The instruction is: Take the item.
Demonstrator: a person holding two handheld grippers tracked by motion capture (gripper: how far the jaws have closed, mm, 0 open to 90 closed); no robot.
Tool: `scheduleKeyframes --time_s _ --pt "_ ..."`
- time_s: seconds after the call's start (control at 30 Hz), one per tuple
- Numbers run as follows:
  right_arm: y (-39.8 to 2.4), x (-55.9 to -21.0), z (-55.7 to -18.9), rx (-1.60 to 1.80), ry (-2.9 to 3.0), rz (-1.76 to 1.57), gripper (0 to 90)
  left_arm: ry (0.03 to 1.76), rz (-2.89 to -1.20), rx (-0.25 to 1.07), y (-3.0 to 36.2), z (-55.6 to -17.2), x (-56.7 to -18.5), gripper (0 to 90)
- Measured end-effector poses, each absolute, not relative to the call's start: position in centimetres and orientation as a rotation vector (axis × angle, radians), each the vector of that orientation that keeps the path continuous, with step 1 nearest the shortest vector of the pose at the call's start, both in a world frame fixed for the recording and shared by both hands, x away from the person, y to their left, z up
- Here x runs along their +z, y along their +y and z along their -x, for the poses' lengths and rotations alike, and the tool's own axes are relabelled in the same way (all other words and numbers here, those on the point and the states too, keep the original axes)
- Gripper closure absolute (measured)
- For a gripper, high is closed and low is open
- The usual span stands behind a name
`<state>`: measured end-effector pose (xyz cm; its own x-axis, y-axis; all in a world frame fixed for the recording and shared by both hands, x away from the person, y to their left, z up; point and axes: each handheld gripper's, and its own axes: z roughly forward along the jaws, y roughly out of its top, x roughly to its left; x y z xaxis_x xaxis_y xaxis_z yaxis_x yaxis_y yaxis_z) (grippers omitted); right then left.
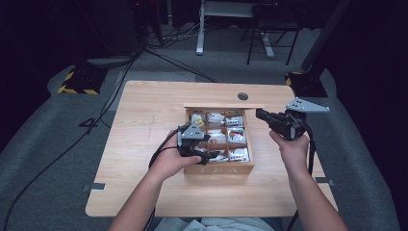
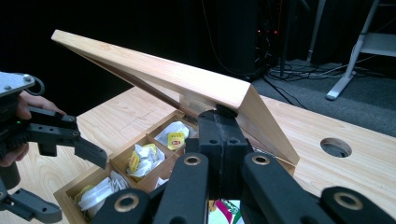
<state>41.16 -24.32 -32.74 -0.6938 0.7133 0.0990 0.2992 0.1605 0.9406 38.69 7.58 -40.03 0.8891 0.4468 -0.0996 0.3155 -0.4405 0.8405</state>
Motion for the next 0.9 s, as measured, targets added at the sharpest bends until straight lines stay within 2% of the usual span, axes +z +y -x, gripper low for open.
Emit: scheduleKeyframes --time_s 0.57,0.77,0.9 --pt "-24.3 -32.7 -41.2 1.545 2.08 -0.959 89.8 0.569 -2.105 0.152 4.8 -40.0 -41.7 33.1" --pt "-24.4 -32.7 -41.2 1.543 2.083 -0.954 89.8 0.595 -2.152 0.165 3.9 -40.5 -42.5 38.0" --pt "-24.4 -32.7 -41.2 1.542 2.084 -0.955 89.8 0.628 -2.185 0.165 3.6 -40.9 -43.0 45.2"
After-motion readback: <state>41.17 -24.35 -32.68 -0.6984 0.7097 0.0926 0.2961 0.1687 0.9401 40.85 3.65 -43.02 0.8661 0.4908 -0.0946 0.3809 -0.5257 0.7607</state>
